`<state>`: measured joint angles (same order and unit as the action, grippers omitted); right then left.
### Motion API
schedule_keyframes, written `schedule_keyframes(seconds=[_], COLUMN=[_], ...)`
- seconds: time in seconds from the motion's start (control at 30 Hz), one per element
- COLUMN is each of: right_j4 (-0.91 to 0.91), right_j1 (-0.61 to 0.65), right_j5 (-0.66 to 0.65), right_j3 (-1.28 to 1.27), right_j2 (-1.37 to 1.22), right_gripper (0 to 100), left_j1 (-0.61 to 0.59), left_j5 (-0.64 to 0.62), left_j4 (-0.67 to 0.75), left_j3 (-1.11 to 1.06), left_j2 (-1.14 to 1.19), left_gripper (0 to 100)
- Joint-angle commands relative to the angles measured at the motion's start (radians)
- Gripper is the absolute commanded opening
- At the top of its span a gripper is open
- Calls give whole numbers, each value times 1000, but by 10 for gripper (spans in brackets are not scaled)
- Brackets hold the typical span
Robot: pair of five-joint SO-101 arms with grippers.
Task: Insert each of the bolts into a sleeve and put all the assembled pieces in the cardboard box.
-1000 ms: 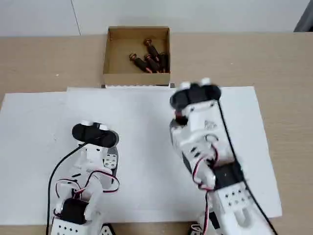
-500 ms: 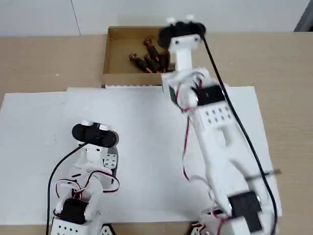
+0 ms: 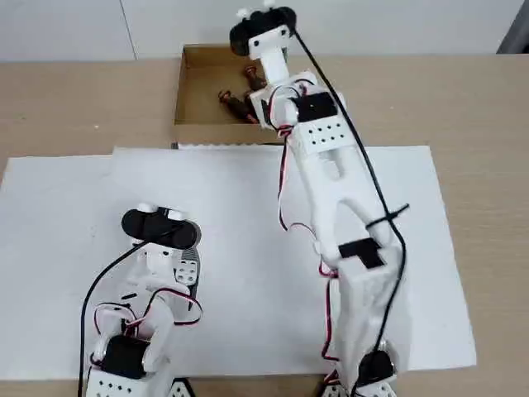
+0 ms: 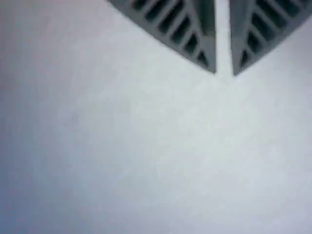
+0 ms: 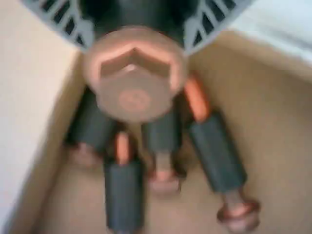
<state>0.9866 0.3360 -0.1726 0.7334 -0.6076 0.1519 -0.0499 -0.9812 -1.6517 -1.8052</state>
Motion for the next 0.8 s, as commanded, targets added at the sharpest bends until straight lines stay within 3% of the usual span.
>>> schedule_keyframes(seconds=[0.0,0.7,0.77], right_j4=[-7,-93,-91], right_j1=[-7,150,150], right_j5=[-58,-325,-331], right_j3=[204,815,855], right_j2=[-68,-607,-642], right_gripper=[3,6,43], left_j1=[-5,-5,-5], left_j5=[-5,-5,-5], left_j4=[-5,-5,-5], left_j3=[5,5,5], left_j2=[-8,-8,-8], left_gripper=[5,5,5])
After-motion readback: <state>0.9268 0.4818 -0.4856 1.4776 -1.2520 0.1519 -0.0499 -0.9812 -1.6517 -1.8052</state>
